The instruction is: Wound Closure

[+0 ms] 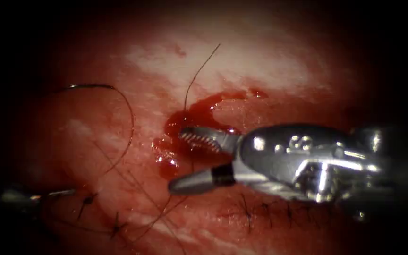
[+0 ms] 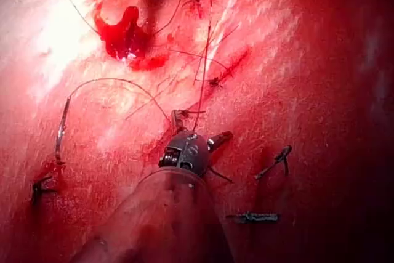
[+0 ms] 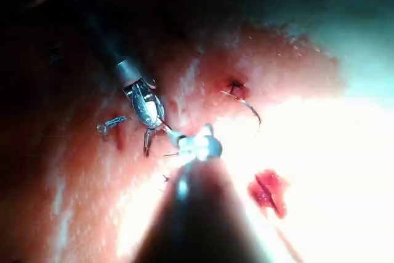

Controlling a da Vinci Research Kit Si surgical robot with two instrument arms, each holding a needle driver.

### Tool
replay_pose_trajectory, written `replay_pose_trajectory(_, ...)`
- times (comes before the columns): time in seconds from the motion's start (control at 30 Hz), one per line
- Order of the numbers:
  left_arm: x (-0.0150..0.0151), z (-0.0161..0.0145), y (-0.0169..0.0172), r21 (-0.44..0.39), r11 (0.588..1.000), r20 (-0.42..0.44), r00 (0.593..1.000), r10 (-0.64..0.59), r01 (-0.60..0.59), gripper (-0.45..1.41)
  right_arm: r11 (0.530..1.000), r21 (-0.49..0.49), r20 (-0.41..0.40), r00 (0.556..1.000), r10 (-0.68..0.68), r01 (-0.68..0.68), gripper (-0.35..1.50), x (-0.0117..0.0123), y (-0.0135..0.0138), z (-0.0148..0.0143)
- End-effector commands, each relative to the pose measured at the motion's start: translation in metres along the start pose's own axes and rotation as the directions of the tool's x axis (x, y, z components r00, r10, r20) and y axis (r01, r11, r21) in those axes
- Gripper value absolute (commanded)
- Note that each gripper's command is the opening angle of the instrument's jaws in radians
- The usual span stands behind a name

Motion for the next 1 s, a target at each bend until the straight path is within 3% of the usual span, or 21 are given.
replay_pose_trajectory(0.03, -0.0004, 0.0010, 0.0002, 0.000, 1.000, -0.001, 1.000, -0.018, 0.018, 0.12, 1.000, 0.001, 0.000, 1.000, -0.001, 0.001, 0.96, -0.0002, -0.0001, 0.0009)
replay_pose_trajectory(0.07, -0.0004, 0.0010, 0.0001, -0.001, 1.000, 0.002, 1.000, -0.023, 0.023, -0.28, 1.000, 0.001, 0.000, 1.000, -0.001, 0.001, 0.96, -0.0003, -0.0001, 0.0010)
replay_pose_trajectory(0.1, -0.0004, 0.0009, -0.0001, -0.001, 1.000, 0.002, 1.000, -0.028, 0.028, -0.45, 1.000, 0.001, 0.000, 1.000, -0.001, 0.001, 0.96, -0.0003, -0.0001, 0.0010)
replay_pose_trajectory(0.33, -0.0006, -0.0016, -0.0011, 0.123, 0.990, 0.062, 0.995, -0.072, 0.064, -0.45, 1.000, 0.001, 0.000, 1.000, -0.001, 0.001, 0.96, -0.0003, 0.0000, 0.0010)
replay_pose_trajectory(0.53, -0.0003, -0.0040, -0.0013, 0.174, 0.979, 0.053, 0.992, -0.114, 0.103, -0.45, 1.000, -0.002, 0.000, 1.000, -0.001, 0.001, 0.96, -0.0003, 0.0000, 0.0010)
replay_pose_trajectory(0.87, 0.0029, -0.0023, -0.0048, 0.234, 0.957, -0.003, 0.984, -0.176, 0.172, -0.45, 1.000, -0.004, 0.000, 1.000, -0.007, 0.007, 0.98, -0.0003, -0.0001, 0.0013)
replay_pose_trajectory(1.0, 0.0050, -0.0013, -0.0076, 0.241, 0.952, -0.002, 0.981, -0.193, 0.187, -0.45, 0.998, -0.026, 0.009, 0.998, -0.063, 0.063, 0.88, -0.0002, 0.0005, 0.0002)
